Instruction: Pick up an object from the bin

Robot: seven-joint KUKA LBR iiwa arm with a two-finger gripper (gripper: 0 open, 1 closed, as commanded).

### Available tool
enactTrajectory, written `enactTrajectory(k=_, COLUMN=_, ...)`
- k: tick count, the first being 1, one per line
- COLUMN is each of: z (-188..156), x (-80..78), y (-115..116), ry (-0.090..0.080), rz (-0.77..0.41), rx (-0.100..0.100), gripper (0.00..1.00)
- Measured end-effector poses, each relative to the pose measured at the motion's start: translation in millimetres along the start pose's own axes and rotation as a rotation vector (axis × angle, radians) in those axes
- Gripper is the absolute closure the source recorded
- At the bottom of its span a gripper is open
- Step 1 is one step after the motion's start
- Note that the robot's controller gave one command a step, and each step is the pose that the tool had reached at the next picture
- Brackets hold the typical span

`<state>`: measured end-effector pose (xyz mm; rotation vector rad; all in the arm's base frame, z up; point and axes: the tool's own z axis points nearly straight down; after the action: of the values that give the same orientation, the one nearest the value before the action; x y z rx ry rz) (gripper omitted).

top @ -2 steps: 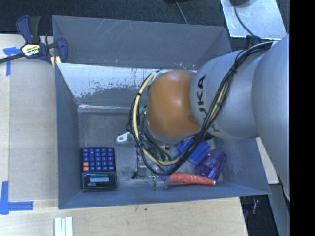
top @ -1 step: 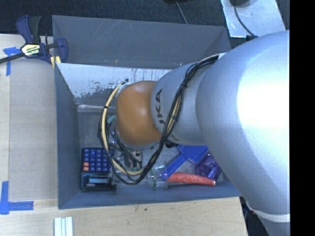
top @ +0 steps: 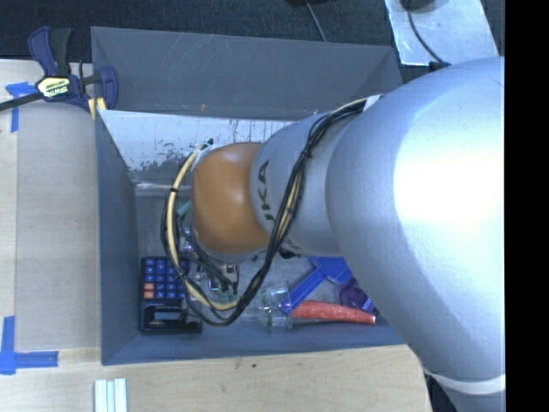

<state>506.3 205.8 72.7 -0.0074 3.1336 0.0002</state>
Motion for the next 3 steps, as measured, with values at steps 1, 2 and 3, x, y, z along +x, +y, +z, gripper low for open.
enactTrajectory(k=1, z=2, x=-2.9, y=4, ry=0.001, rz=-0.016, rx=0.0, gripper=0.0)
enactTrajectory(k=2, z=2, x=-9.7, y=26, ry=-0.003, rz=0.004, rx=-0.001, gripper=0.0)
enactTrajectory(k=3, z=-6, x=-3.2, y=23, ry=-0.006, rz=-0.012, rx=-0.002, gripper=1.0)
